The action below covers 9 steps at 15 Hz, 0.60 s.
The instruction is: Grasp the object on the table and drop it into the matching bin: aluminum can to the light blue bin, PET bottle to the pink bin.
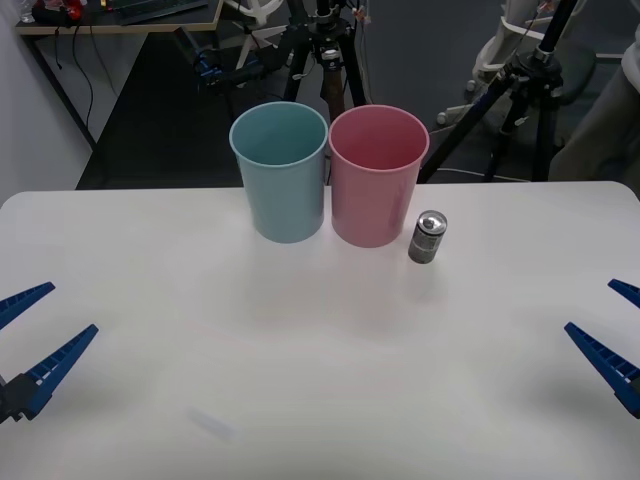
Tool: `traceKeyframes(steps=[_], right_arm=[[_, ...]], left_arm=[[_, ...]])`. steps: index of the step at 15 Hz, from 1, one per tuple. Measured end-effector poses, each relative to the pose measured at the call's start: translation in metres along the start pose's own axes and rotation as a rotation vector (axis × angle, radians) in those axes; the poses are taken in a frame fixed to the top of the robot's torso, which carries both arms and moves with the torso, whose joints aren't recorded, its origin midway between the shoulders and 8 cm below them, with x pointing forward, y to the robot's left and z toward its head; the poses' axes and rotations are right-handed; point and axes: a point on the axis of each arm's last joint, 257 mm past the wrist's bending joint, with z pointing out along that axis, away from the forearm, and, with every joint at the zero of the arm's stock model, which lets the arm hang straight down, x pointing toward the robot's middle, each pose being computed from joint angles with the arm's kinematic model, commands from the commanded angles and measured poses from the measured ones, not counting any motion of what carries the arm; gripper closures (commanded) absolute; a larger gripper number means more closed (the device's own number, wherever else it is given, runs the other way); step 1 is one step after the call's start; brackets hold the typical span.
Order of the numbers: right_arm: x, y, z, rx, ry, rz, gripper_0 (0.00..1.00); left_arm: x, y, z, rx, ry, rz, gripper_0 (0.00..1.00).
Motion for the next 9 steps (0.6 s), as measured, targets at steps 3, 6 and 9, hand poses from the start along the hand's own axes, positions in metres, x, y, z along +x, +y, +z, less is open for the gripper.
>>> traceKeyframes(steps=[3, 6, 9], right_arm=[[0.012, 0.000, -0.002, 0.018, 0.011, 0.023, 0.00], [0.018, 0.000, -0.002, 0.025, 0.024, 0.027, 0.00], [0.032, 0.001, 0.003, 0.018, 0.078, -0.006, 0.00]], left_arm=[[0.000, 0.000, 0.000, 0.000, 0.000, 0.000, 0.00], [0.000, 0.000, 0.000, 0.000, 0.000, 0.000, 0.00], [0.000, 0.000, 0.000, 0.000, 0.000, 0.000, 0.00]])
